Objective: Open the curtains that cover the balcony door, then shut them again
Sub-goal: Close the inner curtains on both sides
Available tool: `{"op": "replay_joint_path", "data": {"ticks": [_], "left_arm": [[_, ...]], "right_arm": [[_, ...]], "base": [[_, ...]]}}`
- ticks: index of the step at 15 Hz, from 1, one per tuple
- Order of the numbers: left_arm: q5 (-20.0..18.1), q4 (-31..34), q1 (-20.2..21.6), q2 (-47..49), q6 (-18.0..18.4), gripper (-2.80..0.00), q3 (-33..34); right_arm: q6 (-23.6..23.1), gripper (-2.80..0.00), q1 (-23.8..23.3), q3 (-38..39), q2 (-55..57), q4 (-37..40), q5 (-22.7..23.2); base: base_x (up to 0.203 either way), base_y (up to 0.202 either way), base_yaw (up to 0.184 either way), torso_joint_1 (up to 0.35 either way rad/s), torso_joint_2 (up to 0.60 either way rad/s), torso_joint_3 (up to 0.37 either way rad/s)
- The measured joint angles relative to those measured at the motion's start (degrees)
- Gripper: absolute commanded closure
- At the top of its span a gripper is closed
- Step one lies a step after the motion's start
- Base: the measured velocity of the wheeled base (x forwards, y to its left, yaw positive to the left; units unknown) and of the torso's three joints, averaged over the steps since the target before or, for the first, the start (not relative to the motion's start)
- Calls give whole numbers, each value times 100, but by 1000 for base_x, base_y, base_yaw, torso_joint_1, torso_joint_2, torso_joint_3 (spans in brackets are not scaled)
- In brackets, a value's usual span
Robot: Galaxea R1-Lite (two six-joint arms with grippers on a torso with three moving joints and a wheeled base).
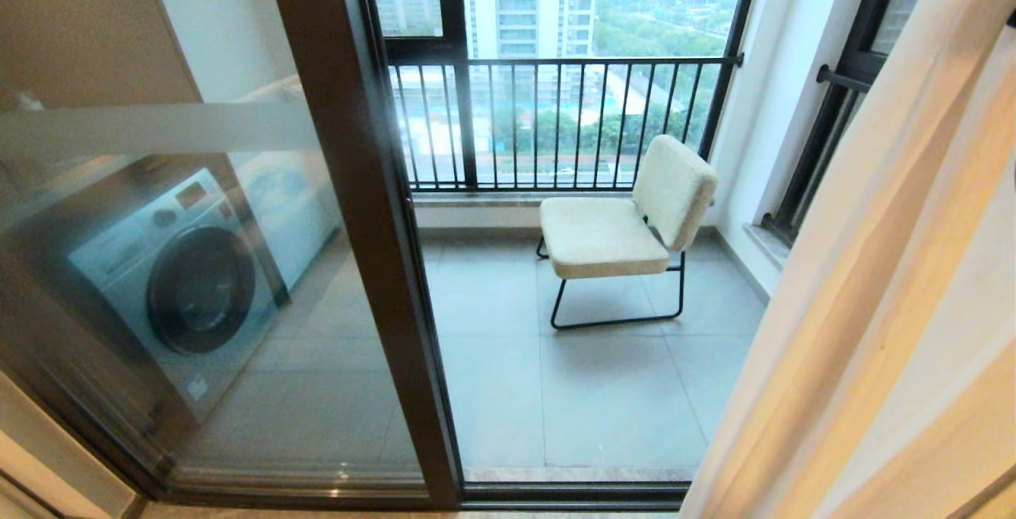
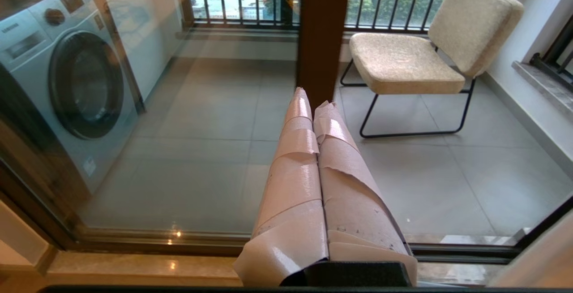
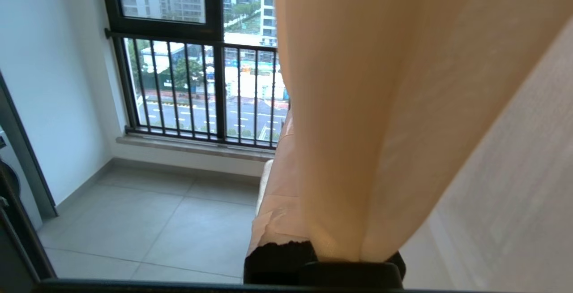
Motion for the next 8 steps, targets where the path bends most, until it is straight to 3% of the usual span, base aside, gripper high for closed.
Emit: {"op": "replay_joint_path", "data": {"ticks": [8], "left_arm": [[9,2,0,0,0,0,0]], "right_arm": [[0,0,4,-398,473,-11,0]], "base": [[0,192,0,3,3,4]]}}
